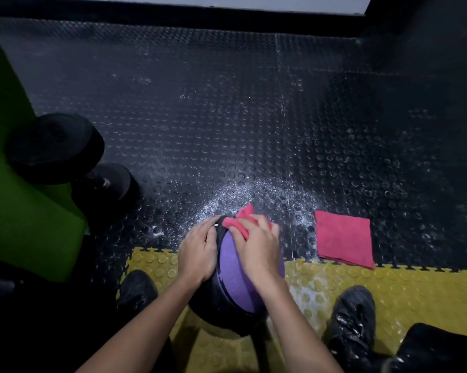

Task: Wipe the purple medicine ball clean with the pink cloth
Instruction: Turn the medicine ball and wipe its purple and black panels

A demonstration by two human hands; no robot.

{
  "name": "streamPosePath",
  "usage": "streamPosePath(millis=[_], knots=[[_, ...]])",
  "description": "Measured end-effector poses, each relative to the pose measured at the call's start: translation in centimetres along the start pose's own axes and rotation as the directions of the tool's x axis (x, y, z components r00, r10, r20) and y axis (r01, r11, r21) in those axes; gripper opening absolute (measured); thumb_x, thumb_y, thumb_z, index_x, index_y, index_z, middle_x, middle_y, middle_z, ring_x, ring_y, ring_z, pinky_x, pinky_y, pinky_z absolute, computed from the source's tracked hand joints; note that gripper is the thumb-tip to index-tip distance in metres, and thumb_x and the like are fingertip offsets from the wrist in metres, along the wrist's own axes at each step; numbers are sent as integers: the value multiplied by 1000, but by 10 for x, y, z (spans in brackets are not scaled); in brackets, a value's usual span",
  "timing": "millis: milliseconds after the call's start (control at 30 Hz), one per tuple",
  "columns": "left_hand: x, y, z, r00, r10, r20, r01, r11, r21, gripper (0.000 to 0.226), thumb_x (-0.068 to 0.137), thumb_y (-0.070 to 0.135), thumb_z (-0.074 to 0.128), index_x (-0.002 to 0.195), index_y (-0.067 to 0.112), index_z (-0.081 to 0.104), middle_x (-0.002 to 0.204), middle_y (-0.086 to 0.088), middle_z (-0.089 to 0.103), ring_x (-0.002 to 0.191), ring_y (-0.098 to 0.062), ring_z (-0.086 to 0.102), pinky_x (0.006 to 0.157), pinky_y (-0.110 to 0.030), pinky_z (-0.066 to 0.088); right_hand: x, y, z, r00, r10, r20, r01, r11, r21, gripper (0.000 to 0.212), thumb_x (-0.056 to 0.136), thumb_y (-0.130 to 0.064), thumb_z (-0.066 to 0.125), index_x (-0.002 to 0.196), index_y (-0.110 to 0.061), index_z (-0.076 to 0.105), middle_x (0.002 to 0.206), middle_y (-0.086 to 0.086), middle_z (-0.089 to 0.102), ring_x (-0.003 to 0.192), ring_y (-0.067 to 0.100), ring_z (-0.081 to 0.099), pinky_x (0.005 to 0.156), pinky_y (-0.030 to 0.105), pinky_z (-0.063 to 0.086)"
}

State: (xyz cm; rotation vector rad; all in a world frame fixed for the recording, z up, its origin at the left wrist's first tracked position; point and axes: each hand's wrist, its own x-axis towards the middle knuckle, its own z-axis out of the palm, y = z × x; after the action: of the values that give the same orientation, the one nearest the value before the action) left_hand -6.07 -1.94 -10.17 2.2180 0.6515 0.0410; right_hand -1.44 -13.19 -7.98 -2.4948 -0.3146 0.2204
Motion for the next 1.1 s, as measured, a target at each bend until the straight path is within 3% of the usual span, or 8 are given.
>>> streamPosePath(millis=[233, 333, 467, 567, 733, 833, 1000, 1100], knots=[[-1, 6, 5, 1000, 3, 24, -4, 999, 40, 50, 93, 40, 25, 133, 27, 52, 141, 7, 48, 133, -11, 38, 111, -37, 28, 40, 54, -12, 821, 522, 233, -570, 777, 268, 28, 88, -43, 52, 97, -21, 68, 71, -3, 58, 76, 24, 58, 76, 38, 50], [1, 7, 4, 998, 16, 55, -19, 998, 53, 50, 92, 40, 26, 132, 26, 53, 141, 7, 48, 132, -12, 39, 111, -35, 28, 20, 38, -8, 898, 437, 56, -439, 877, 196, 29, 88, -44, 51, 107, -29, 66, 97, -4, 62, 92, 22, 53, 88, 34, 45], [3, -3, -2, 997, 48, 62, -46, 999, -23, 57, 84, 39, 25, 130, 24, 55, 138, 5, 51, 129, -11, 42, 107, -25, 27, -16, -2, -12, 999, 17, -43, -14, 998, 68, 27, 89, -44, 50, 112, -38, 62, 114, -14, 46, 106, 15, 35, 92, 23, 26], [-1, -5, -4, 997, 46, 59, -44, 999, -26, 57, 85, 41, 24, 132, 25, 53, 141, 6, 48, 133, -11, 38, 111, -28, 25, 4, 25, -8, 971, 239, 25, -237, 936, 259, 32, 89, -41, 50, 112, -24, 65, 111, -9, 54, 102, 15, 48, 88, 25, 36], [-10, -1, -1, 990, 112, 83, -114, 993, 29, 55, 86, 46, 25, 134, 31, 49, 143, 11, 43, 136, -10, 33, 115, -36, 22, -9, 78, -7, 729, 652, 208, -654, 574, 492, 37, 90, -37, 50, 109, -9, 66, 106, 15, 67, 97, 29, 61, 89, 38, 47], [1, -9, -8, 976, 146, 164, -148, 989, 0, 54, 86, 45, 27, 132, 31, 51, 142, 11, 43, 136, -9, 33, 114, -32, 21, -19, 56, -4, 817, 577, 7, -540, 760, 361, 34, 92, -34, 49, 115, -13, 63, 114, 8, 61, 102, 24, 56, 79, 24, 38], [18, -35, -33, 994, 50, 99, -69, 976, 205, 61, 85, 50, 22, 138, 30, 46, 149, -1, 37, 140, -21, 29, 114, -40, 23, -17, 4, 3, 999, 36, -37, -29, 987, 160, 30, 90, -40, 50, 117, -34, 61, 122, -14, 47, 111, 13, 37, 94, 19, 26], [23, -44, -47, 997, -65, -42, 76, 890, 450, 50, 97, 42, 23, 145, 29, 34, 155, 0, 26, 143, -23, 21, 114, -44, 20, -12, 26, 1, 971, 238, 3, -225, 915, 334, 31, 91, -32, 52, 115, -17, 63, 119, 0, 59, 107, 18, 51, 88, 20, 33]])
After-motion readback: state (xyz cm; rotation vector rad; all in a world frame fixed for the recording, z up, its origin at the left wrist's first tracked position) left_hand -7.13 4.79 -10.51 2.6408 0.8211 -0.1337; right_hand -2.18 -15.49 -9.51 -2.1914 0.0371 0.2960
